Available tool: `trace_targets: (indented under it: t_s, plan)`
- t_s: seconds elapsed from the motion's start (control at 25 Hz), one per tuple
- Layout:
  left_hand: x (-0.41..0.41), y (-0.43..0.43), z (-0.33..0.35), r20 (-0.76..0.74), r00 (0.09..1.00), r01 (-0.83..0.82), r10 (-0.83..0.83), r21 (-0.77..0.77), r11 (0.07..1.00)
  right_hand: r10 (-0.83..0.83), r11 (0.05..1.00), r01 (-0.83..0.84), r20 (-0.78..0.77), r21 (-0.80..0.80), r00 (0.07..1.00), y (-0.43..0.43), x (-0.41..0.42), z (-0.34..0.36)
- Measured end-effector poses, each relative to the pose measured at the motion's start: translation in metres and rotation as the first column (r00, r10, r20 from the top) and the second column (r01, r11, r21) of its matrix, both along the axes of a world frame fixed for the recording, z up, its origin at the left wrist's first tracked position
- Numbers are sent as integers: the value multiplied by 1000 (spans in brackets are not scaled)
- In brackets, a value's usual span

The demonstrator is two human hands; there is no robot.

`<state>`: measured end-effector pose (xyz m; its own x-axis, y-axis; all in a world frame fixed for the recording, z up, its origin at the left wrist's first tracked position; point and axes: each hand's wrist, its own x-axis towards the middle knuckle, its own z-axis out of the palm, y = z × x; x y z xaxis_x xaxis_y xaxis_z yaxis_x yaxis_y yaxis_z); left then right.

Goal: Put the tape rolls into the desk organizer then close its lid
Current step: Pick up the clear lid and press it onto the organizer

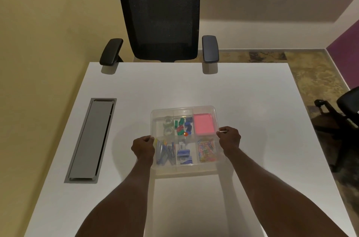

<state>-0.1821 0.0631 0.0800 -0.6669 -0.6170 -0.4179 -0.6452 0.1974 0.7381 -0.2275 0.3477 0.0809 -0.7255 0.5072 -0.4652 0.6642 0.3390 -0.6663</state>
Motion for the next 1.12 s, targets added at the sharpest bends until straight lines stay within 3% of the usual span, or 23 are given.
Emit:
trace_targets:
  t_s: [0.32, 0.52, 0.96, 1.12]
  plan:
    - [-5, -3, -6, 54, 999, -11, 9, 48, 999, -31, 999, 31, -24, -22, 999, 0, 4, -4]
    - [-5, -1, -6, 67, 998, 9, -11, 35, 999, 34, 999, -34, 5, 25, 999, 1, 12, -5]
    - [47, 33, -12, 57, 998, 36, -38, 32, 999, 13, 997, -13, 3, 71, 1000, 29, 66, -2]
    - [56, 46, -9, 61, 996, 77, -72, -86, 993, 57, 994, -57, 6, 96, 998, 35, 76, -2]
